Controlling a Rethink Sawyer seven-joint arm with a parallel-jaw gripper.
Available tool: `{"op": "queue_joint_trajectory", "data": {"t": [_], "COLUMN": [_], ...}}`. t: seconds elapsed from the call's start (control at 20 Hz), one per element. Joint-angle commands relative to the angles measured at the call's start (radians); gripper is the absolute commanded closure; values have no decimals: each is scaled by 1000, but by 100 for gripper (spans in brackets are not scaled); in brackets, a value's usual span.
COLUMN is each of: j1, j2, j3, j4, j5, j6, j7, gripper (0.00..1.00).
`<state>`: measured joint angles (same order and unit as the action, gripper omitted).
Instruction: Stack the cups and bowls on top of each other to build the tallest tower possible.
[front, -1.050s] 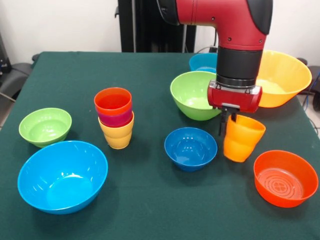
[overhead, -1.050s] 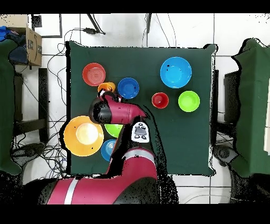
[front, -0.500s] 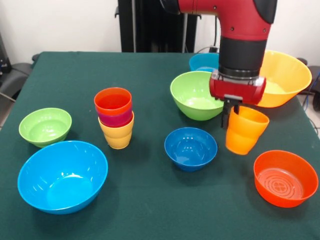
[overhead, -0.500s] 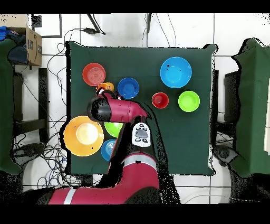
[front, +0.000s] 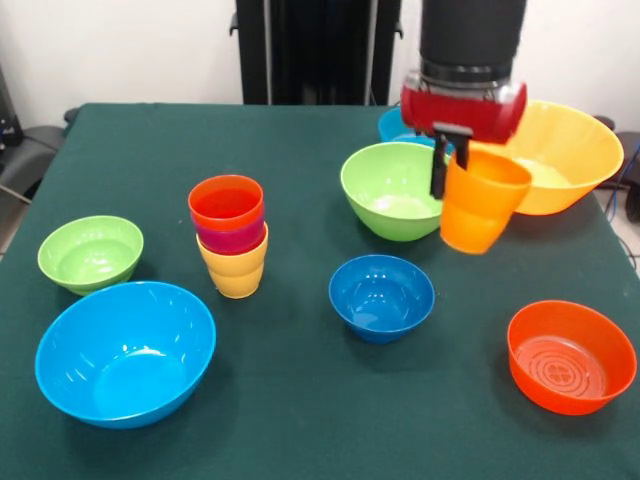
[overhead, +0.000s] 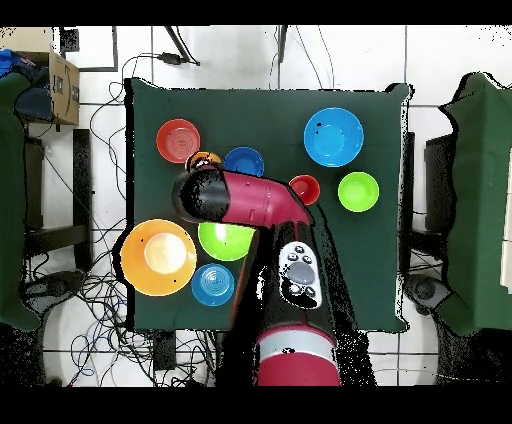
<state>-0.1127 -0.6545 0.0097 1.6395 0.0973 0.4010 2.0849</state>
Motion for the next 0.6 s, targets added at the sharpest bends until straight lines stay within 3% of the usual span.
{"op": "queue_joint_trajectory", "data": {"t": [0.05,0.3,0.6], "j1": [-95,-204,-325], "j2": [-108,-141,-128], "j3": [131,176,244], "j4": [99,138,144], "j5": [-16,-58,-112], "j6": [144,193,246], "j7": [-63,-168,-274], "gripper": [100,100,100]}}
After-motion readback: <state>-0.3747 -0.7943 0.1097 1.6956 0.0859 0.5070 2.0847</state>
